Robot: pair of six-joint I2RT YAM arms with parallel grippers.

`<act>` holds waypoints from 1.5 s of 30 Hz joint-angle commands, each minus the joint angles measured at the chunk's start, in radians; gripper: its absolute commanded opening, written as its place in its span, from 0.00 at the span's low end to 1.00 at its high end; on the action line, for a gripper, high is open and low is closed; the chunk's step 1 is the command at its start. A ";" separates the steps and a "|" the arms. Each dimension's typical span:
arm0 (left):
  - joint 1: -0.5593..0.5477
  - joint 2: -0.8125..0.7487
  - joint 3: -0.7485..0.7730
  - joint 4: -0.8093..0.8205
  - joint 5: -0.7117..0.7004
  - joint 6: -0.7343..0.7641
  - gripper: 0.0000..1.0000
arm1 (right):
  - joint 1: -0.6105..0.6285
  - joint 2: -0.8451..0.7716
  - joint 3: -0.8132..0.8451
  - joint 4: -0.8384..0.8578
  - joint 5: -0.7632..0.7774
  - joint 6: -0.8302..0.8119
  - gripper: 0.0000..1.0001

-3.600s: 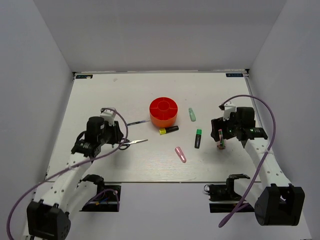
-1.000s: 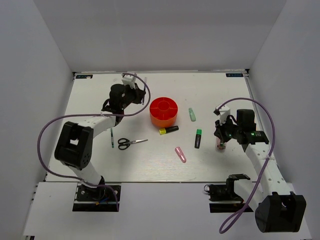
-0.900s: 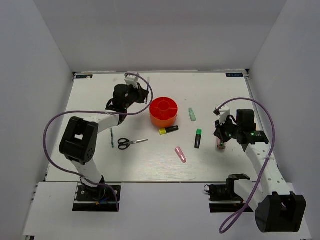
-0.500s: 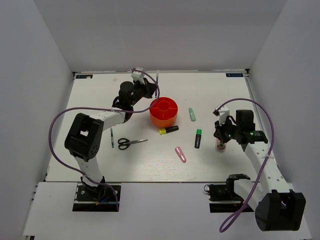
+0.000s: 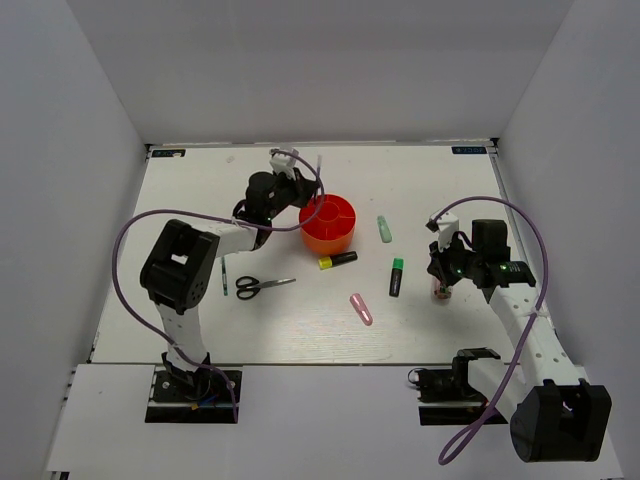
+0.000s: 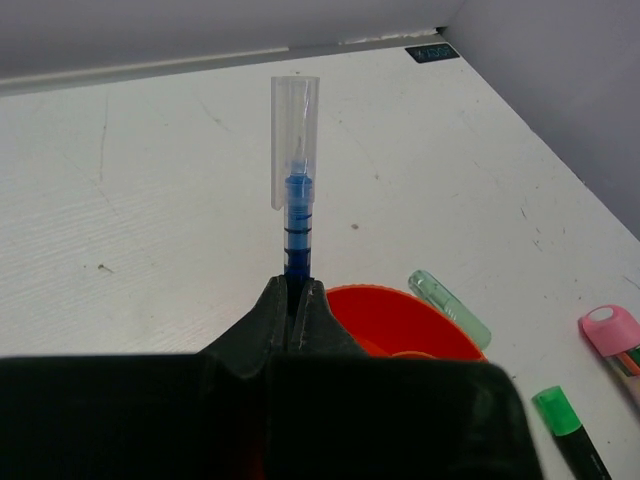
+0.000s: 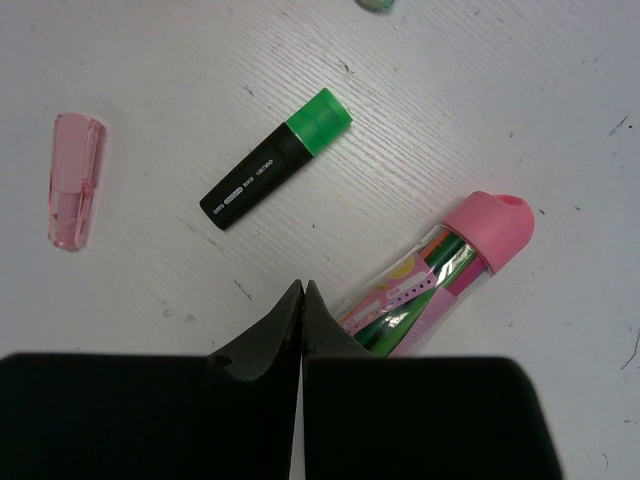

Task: Sort the stationery into containers
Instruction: Place the pen in the storage box, then pick up the pen from the center of the board.

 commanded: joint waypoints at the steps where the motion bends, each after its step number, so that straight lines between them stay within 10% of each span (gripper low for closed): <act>1: -0.011 -0.014 -0.008 0.011 0.000 0.019 0.00 | -0.003 0.003 -0.001 0.020 -0.008 -0.007 0.00; 5: -0.017 -0.023 -0.032 -0.001 -0.013 0.030 0.02 | -0.001 0.003 -0.001 0.020 -0.012 -0.002 0.00; 9: -0.016 -0.051 -0.054 -0.026 -0.027 0.039 0.40 | -0.004 0.000 0.003 0.017 -0.017 -0.002 0.03; 17: -0.019 -0.109 -0.078 -0.047 -0.032 0.061 0.60 | -0.003 -0.009 0.003 0.011 -0.017 -0.002 0.08; 20: -0.019 -0.181 -0.113 -0.047 -0.033 0.071 0.48 | -0.006 -0.012 0.003 0.010 -0.018 0.001 0.08; 22: -0.019 -0.296 -0.138 -0.066 -0.059 0.079 0.17 | -0.003 -0.017 0.002 0.013 -0.017 0.002 0.08; 26: -0.027 -0.538 -0.154 -0.562 -0.326 0.093 0.00 | -0.006 -0.023 0.003 0.011 -0.017 0.005 0.04; 28: -0.024 -0.574 -0.075 -0.928 -0.640 0.027 0.13 | -0.003 -0.018 0.003 0.011 -0.020 0.009 0.23; 29: -0.011 -0.574 -0.036 -1.028 -0.689 -0.029 0.28 | -0.004 -0.014 0.003 0.011 -0.021 0.010 0.61; 31: 0.080 -0.542 0.014 -1.337 -0.689 -0.093 0.52 | -0.001 0.002 0.013 0.005 -0.017 0.016 0.80; 32: 0.102 -0.513 0.020 -1.382 -0.672 -0.103 0.56 | 0.002 0.020 0.017 -0.004 -0.023 0.019 0.80; 34: 0.163 -0.477 0.032 -1.512 -0.647 -0.139 0.57 | 0.000 0.048 0.049 -0.041 -0.034 0.022 0.13; 35: 0.179 -0.473 0.006 -1.517 -0.638 -0.145 0.57 | 0.003 0.066 0.051 -0.046 -0.038 0.042 0.00; 45: 0.237 -0.362 -0.055 -1.443 -0.538 -0.177 0.55 | 0.009 0.134 0.080 -0.049 -0.058 0.082 0.29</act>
